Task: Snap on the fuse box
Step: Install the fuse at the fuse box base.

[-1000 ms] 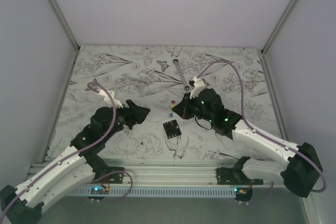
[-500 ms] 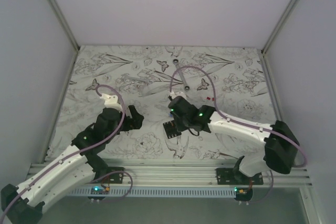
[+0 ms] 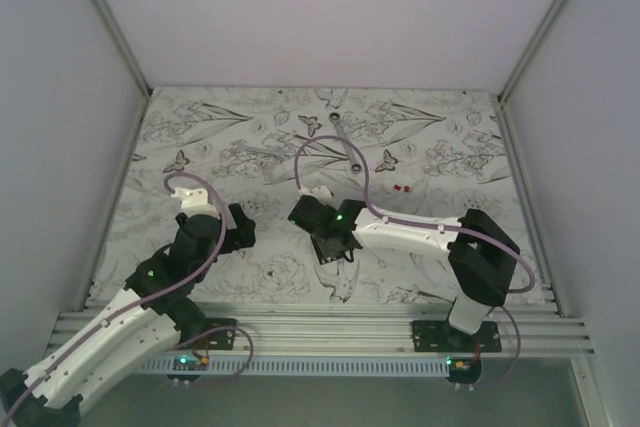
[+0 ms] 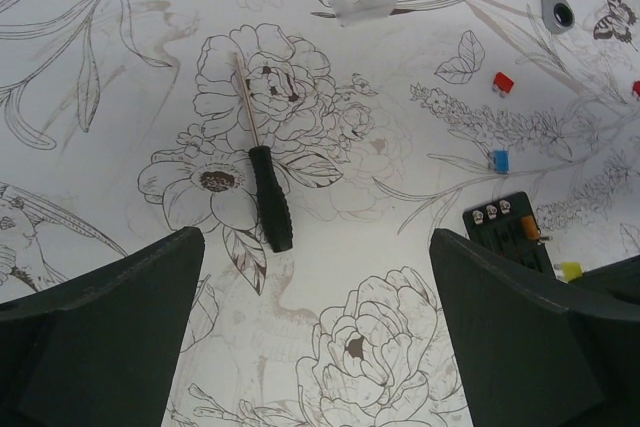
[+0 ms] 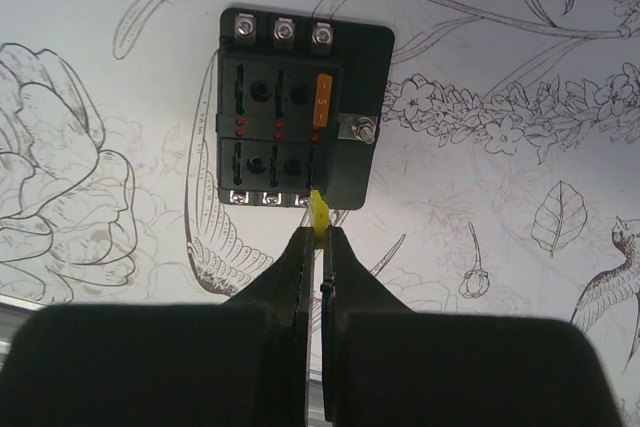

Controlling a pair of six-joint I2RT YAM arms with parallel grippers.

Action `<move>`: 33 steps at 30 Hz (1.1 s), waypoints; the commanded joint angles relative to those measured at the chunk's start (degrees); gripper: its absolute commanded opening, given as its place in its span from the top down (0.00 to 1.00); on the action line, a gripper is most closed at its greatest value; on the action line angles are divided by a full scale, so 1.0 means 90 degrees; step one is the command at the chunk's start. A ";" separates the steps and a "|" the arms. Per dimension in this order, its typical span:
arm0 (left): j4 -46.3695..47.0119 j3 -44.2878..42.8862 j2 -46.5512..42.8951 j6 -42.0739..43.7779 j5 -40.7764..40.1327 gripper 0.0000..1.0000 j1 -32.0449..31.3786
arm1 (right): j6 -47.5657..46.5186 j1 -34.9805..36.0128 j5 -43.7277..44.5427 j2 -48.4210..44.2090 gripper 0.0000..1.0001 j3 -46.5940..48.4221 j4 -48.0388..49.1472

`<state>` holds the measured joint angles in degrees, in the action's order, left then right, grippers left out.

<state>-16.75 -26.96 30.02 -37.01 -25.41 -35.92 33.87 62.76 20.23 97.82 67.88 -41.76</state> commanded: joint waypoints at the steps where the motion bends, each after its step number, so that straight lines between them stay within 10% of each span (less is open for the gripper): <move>1: -0.0332 0.0115 -0.0174 -0.0100 -0.0437 0.00 0.0039 | 0.0249 0.0103 0.0313 0.0164 1.00 0.0312 -0.0327; 33: -0.0460 0.0212 -0.0626 -0.0243 -0.0556 0.00 0.0037 | 0.0419 0.0111 0.0513 0.0952 1.00 0.0726 -0.0455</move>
<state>-19.68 -25.85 24.99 -39.00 -29.28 -35.92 36.45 63.20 23.31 105.08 72.47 -44.69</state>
